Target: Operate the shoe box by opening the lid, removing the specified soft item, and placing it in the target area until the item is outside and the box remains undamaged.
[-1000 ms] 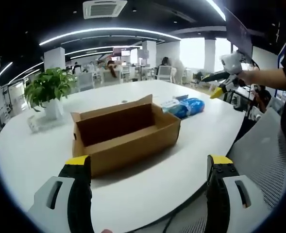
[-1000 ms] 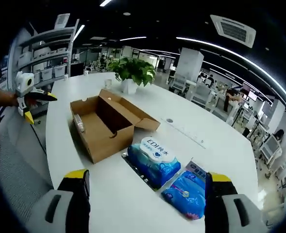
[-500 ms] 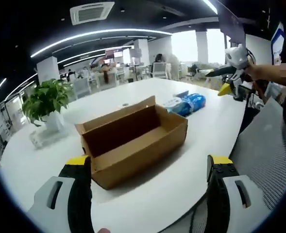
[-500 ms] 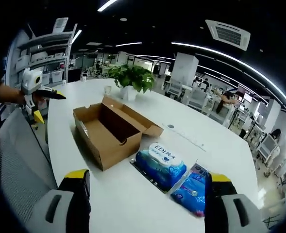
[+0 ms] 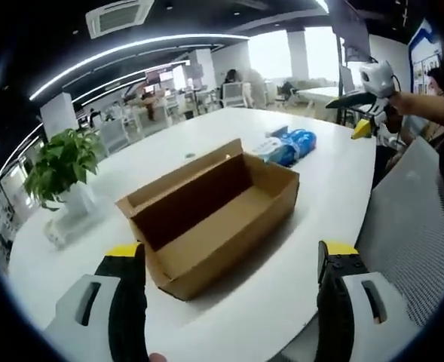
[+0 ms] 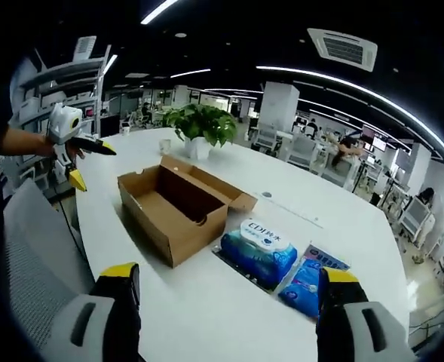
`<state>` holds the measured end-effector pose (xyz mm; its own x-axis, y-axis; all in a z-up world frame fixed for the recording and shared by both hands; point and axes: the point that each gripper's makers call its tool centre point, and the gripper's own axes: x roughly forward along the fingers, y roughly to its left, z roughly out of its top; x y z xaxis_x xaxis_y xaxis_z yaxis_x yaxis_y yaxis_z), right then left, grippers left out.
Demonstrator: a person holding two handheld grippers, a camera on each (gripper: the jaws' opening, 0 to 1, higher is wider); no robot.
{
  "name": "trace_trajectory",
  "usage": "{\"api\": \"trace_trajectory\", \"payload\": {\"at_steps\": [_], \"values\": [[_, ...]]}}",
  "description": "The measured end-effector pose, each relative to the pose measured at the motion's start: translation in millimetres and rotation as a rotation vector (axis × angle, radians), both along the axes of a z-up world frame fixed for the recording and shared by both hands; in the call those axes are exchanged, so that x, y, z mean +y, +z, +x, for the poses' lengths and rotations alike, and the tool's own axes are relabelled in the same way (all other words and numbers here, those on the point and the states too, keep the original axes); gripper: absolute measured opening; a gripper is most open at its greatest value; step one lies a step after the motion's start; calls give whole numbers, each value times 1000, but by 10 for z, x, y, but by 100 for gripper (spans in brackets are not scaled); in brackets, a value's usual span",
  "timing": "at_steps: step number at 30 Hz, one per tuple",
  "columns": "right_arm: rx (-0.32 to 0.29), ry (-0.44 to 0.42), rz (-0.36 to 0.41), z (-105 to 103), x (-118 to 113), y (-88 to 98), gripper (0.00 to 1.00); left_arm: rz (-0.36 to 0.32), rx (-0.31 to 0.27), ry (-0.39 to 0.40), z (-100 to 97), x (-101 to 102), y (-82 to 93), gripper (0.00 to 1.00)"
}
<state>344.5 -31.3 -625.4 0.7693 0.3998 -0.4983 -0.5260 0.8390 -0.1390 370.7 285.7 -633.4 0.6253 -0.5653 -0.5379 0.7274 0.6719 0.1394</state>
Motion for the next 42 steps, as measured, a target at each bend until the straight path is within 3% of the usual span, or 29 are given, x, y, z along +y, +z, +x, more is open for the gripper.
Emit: {"api": "trace_trajectory", "payload": {"at_steps": [8, 19, 25, 34, 42], "values": [[0, 2, 22, -186, 74, -36, 98, 67, 42, -82, 180, -55, 44, 88], [-17, 1, 47, -398, 113, -51, 99, 204, 18, -199, 416, -106, 35, 85], [-30, -3, 43, -477, 125, -56, 99, 235, 45, -246, 524, -132, 3, 77], [-43, -73, 110, -596, 132, -107, 99, 251, 81, -285, 678, -224, -69, 73], [-80, -122, 139, -605, 127, -90, 99, 379, 88, -369, 844, -137, -188, 67]]}}
